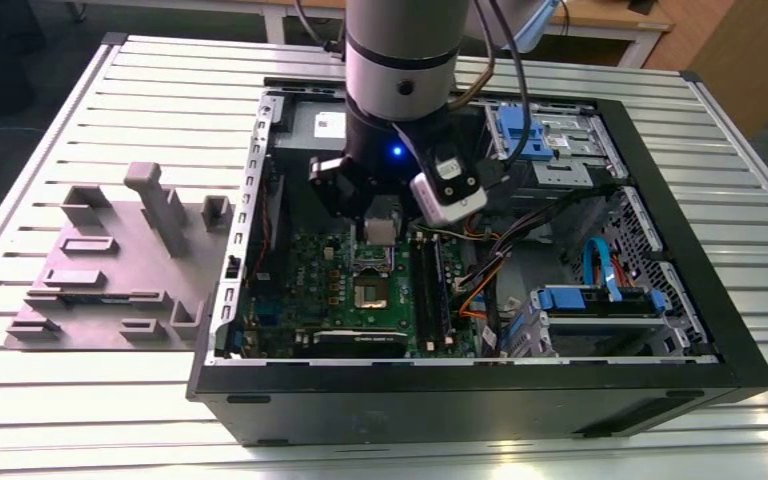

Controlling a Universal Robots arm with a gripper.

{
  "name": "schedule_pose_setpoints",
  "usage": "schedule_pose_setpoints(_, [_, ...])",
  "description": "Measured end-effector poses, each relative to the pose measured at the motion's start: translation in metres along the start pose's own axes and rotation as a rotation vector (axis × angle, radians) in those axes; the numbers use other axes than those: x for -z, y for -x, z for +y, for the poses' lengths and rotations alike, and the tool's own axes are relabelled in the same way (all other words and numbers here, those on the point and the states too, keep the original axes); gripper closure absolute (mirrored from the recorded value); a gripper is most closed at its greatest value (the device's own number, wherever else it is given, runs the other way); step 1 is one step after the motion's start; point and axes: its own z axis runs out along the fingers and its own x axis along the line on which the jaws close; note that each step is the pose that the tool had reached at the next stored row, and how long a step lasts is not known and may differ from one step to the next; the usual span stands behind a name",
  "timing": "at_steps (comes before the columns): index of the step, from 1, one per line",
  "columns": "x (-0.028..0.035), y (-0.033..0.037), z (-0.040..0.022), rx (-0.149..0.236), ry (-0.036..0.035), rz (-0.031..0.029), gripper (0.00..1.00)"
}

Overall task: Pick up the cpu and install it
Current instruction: 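Place the cpu into insertion slot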

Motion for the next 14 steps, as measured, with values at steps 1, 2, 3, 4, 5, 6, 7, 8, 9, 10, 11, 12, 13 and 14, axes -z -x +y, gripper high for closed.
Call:
schedule_pose_setpoints(1, [-0.0006,-0.0001,0.0000,0.000,-0.0002,-0.0004,0.53])
schedule_pose_setpoints(2, [-0.0011,-0.0002,-0.0001,0.000,-0.0001,-0.0005,0.53])
schedule_pose_setpoints(3, [-0.0014,-0.0004,-0.0004,0.000,-0.0004,-0.0005,0.53])
schedule_pose_setpoints(4, [-0.0017,-0.0007,-0.0012,0.000,-0.0004,-0.0008,0.53])
schedule_pose_setpoints(5, [-0.0021,-0.0009,-0.0023,0.000,-0.0001,-0.0011,0.53])
schedule_pose_setpoints(6, [-0.0023,-0.0013,-0.0032,0.000,-0.0002,-0.0012,0.53])
schedule_pose_setpoints(7, [-0.0026,-0.0015,-0.0039,0.000,-0.0003,-0.0012,0.53])
schedule_pose_setpoints(8, [-0.0029,-0.0017,-0.0042,0.000,-0.0001,-0.0013,0.53])
schedule_pose_setpoints(9, [-0.0032,-0.0019,-0.0044,0.000,0.0000,-0.0013,0.53])
schedule_pose_setpoints(10, [-0.0034,-0.0021,-0.0047,0.000,-0.0002,-0.0012,0.53])
schedule_pose_setpoints(11, [-0.0039,-0.0023,-0.0049,0.000,-0.0001,-0.0013,0.53])
schedule_pose_setpoints(12, [-0.0042,-0.0024,-0.0049,0.000,-0.0003,-0.0012,0.53])
schedule_pose_setpoints(13, [-0.0042,-0.0024,-0.0049,0.000,-0.0004,-0.0012,0.53])
schedule_pose_setpoints(14, [-0.0042,-0.0025,-0.0050,0.000,-0.0004,-0.0011,0.53])
